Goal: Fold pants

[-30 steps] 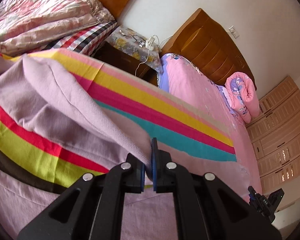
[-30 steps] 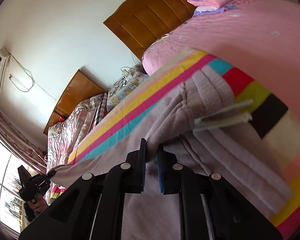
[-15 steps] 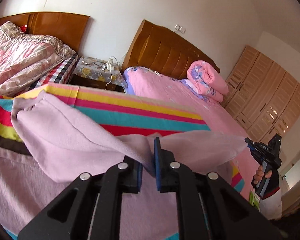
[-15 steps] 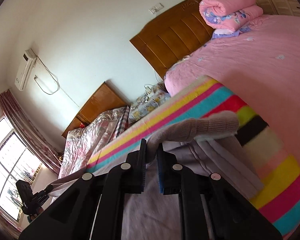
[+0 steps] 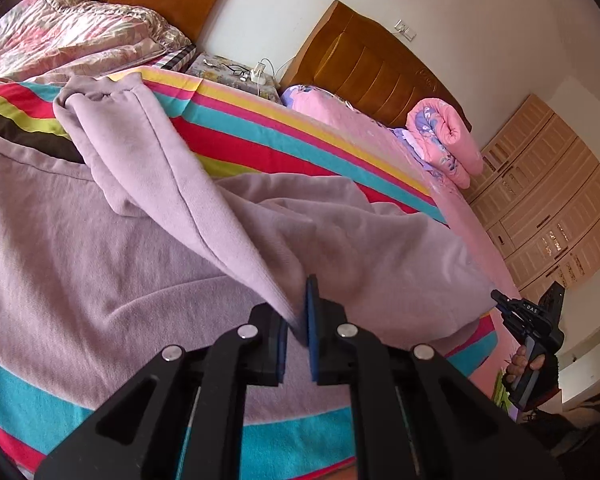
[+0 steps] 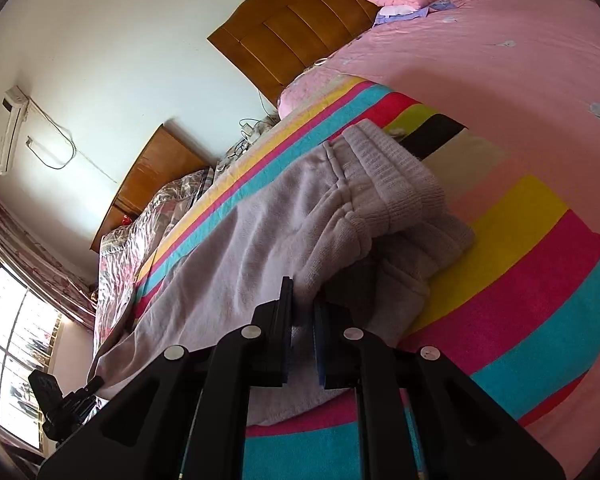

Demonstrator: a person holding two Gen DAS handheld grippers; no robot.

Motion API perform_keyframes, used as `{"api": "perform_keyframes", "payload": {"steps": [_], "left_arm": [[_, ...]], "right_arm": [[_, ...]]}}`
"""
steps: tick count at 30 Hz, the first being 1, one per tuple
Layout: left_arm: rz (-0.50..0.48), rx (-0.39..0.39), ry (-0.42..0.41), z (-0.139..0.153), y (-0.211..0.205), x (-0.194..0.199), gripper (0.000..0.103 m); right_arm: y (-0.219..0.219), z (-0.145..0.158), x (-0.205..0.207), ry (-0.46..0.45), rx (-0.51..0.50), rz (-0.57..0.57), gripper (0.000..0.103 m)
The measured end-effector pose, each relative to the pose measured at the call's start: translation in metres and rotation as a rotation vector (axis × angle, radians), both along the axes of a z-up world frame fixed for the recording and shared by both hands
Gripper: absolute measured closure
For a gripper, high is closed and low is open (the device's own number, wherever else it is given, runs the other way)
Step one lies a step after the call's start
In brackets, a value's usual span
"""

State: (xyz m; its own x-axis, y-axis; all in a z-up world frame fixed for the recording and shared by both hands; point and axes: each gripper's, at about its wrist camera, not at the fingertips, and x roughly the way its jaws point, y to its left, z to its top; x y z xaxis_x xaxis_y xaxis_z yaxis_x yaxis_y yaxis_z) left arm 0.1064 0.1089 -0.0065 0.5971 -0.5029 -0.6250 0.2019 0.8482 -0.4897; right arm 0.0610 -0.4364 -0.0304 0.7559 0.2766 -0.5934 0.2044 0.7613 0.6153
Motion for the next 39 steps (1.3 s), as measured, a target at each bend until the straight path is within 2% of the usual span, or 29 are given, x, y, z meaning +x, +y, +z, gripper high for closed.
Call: {"api": "perform_keyframes", "payload": {"steps": [2,4,7,10,11,12,14,17,19,20,23,26,28,32,35,37,38,39], "left_arm": [[-0.016,-0.007,0.035,-0.006,0.002,-0.011,0.095],[-0.023,0.025,0.095,-0.026,0.0,-0.018,0.095],[0.004,0.023,0.17,-0.054,0.004,-0.015,0.095],[0.022,0.016,0.194,-0.057,0.006,-0.008,0.089],[0.022,0.022,0.193,-0.057,0.006,-0.006,0.083],[0.028,0.034,0.19,-0.055,0.006,-0.004,0.067],[0.036,0.017,0.186,-0.054,0.007,-0.001,0.058],[0.034,0.001,0.187,-0.056,0.004,0.002,0.059],[0.04,0.03,0.176,-0.056,-0.003,0.005,0.076],[0.032,0.039,0.182,-0.058,-0.005,0.008,0.092],[0.031,0.057,0.152,-0.051,-0.01,0.005,0.096],[0.042,0.049,0.099,-0.026,-0.005,-0.006,0.097],[0.027,0.044,0.096,-0.019,-0.002,-0.011,0.097],[0.003,0.105,0.157,-0.042,-0.01,-0.01,0.096],[0.038,0.075,0.194,-0.06,-0.005,-0.006,0.094],[0.039,0.074,0.192,-0.059,-0.006,-0.006,0.09],[0.039,0.073,0.19,-0.058,-0.005,-0.006,0.082],[0.042,0.067,0.188,-0.056,-0.004,-0.006,0.069]], "right_arm": [[0.0,-0.013,0.001,0.054,-0.002,0.006,0.093],[-0.002,-0.037,0.004,0.121,0.033,0.001,0.093],[-0.003,-0.044,0.003,0.107,0.093,-0.019,0.092],[-0.003,-0.041,0.005,0.123,0.088,-0.01,0.089],[-0.003,-0.04,0.005,0.124,0.093,-0.01,0.086],[-0.002,-0.039,0.003,0.123,0.102,-0.011,0.082],[0.0,-0.039,-0.001,0.115,0.117,-0.009,0.076],[0.004,-0.036,-0.002,0.109,0.111,0.005,0.072],[0.006,-0.037,0.001,0.105,0.1,0.012,0.072],[0.006,-0.038,0.002,0.103,0.093,0.012,0.073],[0.012,-0.029,0.002,0.081,0.055,0.022,0.09],[0.007,-0.009,-0.008,0.013,0.077,0.024,0.093],[0.005,-0.002,-0.012,0.012,0.052,0.029,0.093],[0.003,-0.029,-0.009,0.112,0.051,0.026,0.093],[0.002,-0.041,-0.01,0.111,0.074,0.006,0.093],[0.002,-0.039,-0.01,0.105,0.067,0.012,0.091],[0.003,-0.036,-0.01,0.107,0.06,0.018,0.088],[0.004,-0.035,-0.01,0.109,0.062,0.026,0.085]]}}
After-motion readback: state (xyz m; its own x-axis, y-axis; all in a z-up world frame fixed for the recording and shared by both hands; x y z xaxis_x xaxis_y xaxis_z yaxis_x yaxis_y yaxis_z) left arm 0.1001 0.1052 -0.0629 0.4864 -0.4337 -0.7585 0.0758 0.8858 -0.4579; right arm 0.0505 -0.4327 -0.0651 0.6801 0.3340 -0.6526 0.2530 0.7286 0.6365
